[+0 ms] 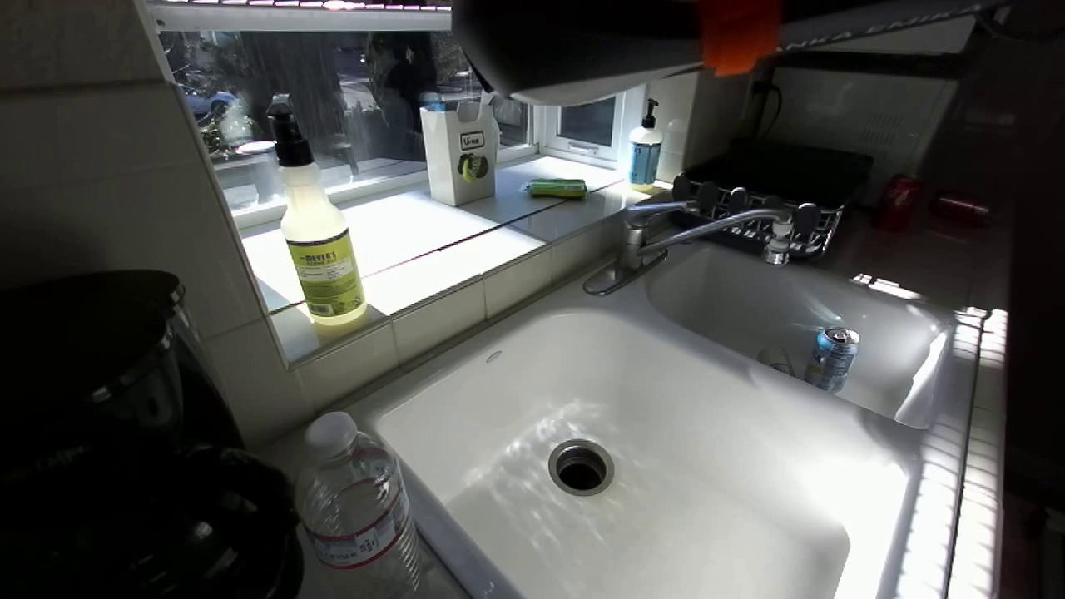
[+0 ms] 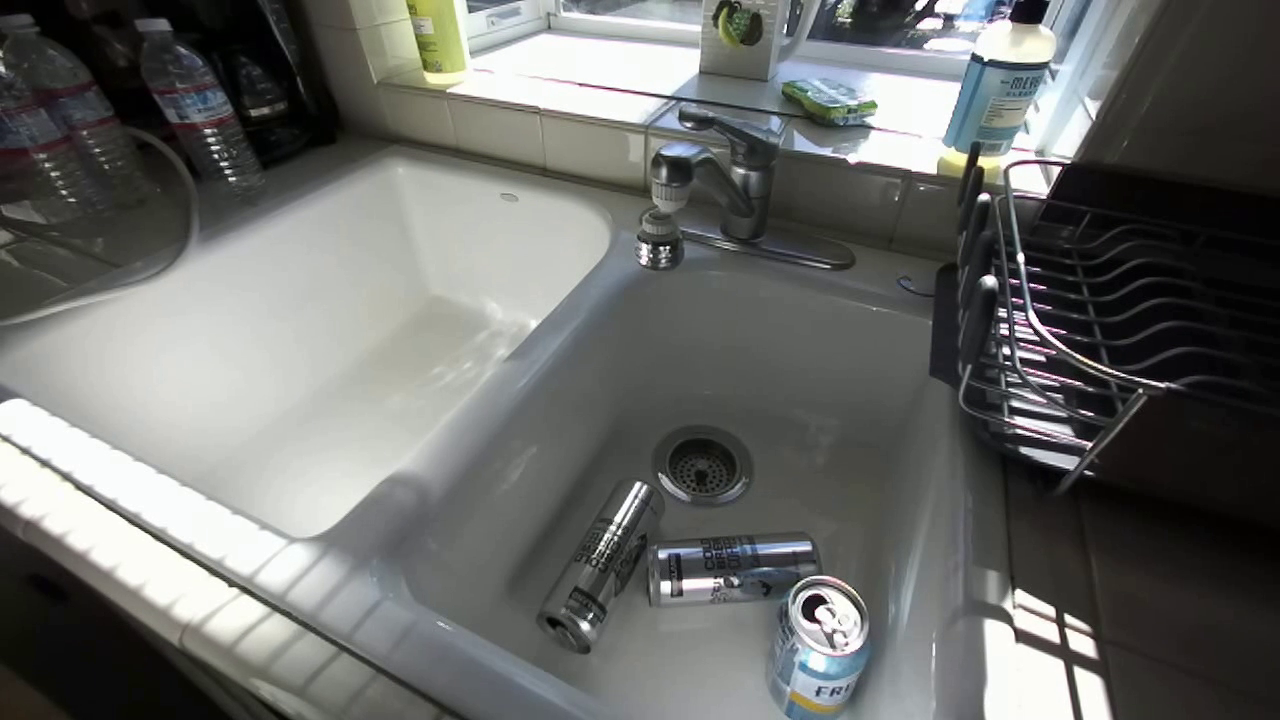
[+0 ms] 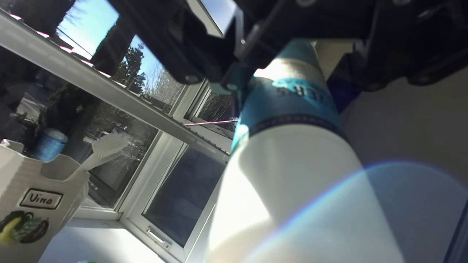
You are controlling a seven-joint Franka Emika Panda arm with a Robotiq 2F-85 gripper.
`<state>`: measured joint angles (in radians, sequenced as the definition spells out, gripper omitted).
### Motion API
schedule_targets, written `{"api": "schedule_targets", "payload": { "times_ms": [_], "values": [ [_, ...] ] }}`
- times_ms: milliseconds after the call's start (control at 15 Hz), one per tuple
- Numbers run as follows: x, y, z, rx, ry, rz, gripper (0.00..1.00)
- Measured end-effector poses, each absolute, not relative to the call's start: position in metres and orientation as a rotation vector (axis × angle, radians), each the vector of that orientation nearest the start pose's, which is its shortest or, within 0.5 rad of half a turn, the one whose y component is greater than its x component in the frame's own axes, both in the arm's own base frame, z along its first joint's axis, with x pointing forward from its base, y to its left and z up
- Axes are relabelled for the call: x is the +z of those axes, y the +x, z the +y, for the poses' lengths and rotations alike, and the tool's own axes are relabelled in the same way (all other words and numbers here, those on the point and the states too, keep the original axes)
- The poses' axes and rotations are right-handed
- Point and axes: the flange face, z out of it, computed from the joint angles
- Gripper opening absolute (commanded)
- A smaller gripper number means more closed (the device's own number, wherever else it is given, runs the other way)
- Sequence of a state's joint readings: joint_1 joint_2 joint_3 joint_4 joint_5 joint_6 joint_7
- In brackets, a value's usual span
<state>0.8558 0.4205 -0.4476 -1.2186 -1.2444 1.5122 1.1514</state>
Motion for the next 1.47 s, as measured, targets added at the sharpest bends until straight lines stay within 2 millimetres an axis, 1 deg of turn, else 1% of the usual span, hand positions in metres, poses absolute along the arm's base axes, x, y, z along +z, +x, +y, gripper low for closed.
{"api": "schedule_targets", "payload": {
  "times_ms": [267,533,733,1200,1467],
  "values": [
    [0.639,0.610,0.233,1.123,1.678,-0.665,0.31],
    [0.641,0.598,0.237,1.161,1.610,-0.642,0.31],
    [0.640,0.592,0.238,1.172,1.601,-0.632,0.31],
    [0.634,0.589,0.226,1.162,1.640,-0.636,0.31],
    [0.634,0.588,0.222,1.161,1.652,-0.645,0.31]
  ]
}}
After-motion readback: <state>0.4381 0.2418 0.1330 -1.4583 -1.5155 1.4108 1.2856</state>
